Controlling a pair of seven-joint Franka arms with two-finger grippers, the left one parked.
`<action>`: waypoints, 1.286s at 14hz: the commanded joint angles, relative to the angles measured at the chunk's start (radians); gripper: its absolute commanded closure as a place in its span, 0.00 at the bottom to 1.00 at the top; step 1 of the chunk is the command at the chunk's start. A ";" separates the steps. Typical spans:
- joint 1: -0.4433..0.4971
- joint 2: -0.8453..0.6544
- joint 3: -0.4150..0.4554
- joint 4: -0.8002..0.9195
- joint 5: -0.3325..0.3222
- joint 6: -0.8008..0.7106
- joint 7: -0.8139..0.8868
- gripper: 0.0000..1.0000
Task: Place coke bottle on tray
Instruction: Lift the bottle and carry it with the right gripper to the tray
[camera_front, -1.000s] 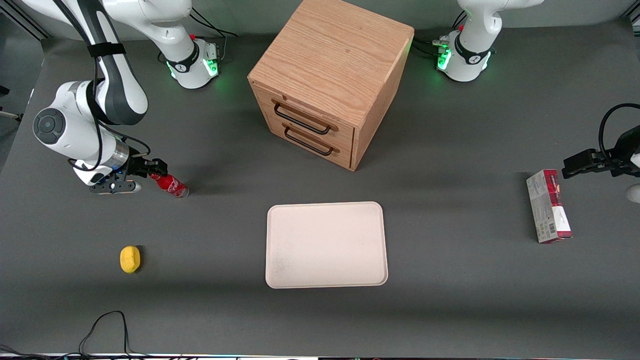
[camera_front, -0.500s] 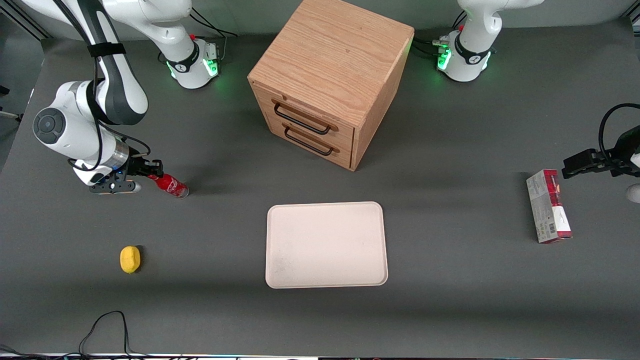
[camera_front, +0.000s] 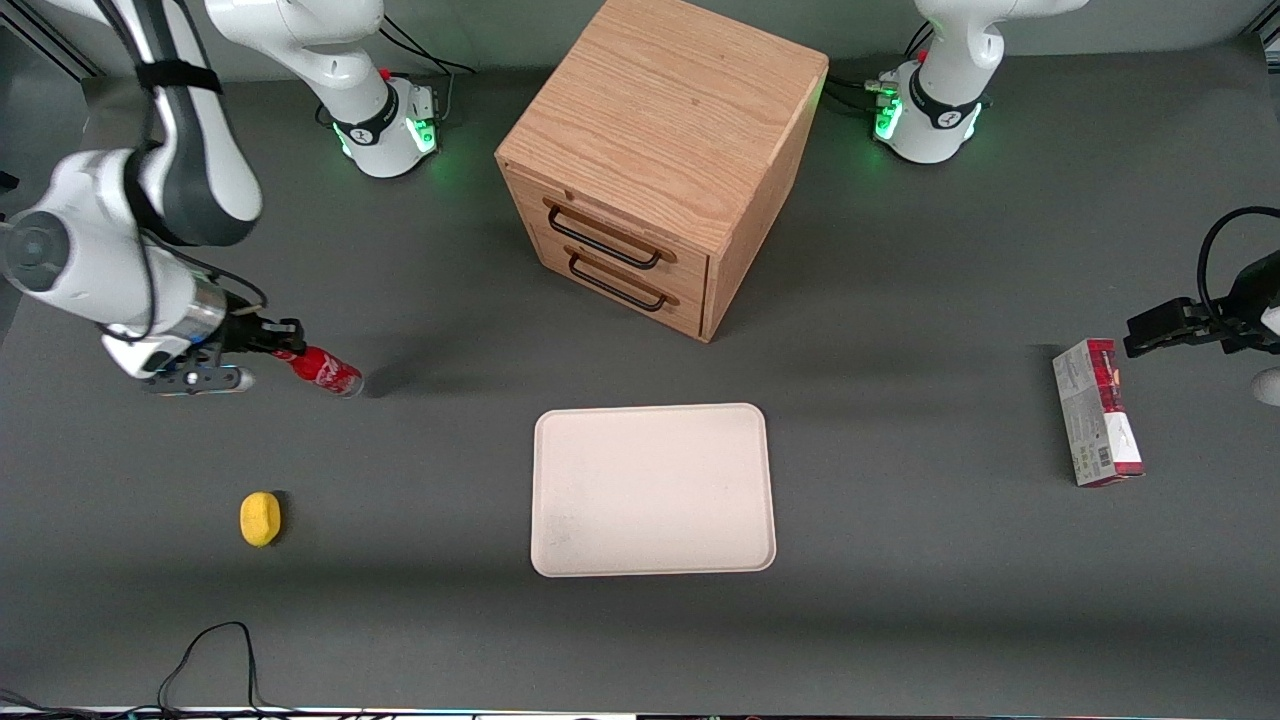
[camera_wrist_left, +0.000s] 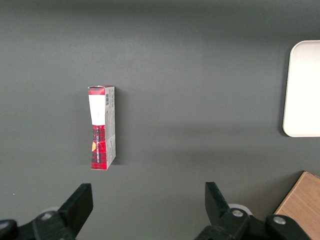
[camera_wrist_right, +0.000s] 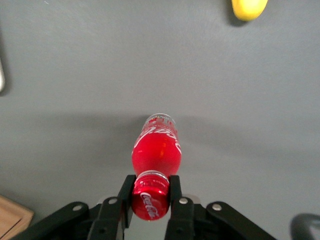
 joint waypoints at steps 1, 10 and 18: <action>0.005 0.073 -0.001 0.266 0.006 -0.202 0.056 1.00; 0.080 0.428 0.050 0.937 0.003 -0.605 0.235 1.00; 0.253 0.705 0.126 1.155 -0.007 -0.439 0.500 1.00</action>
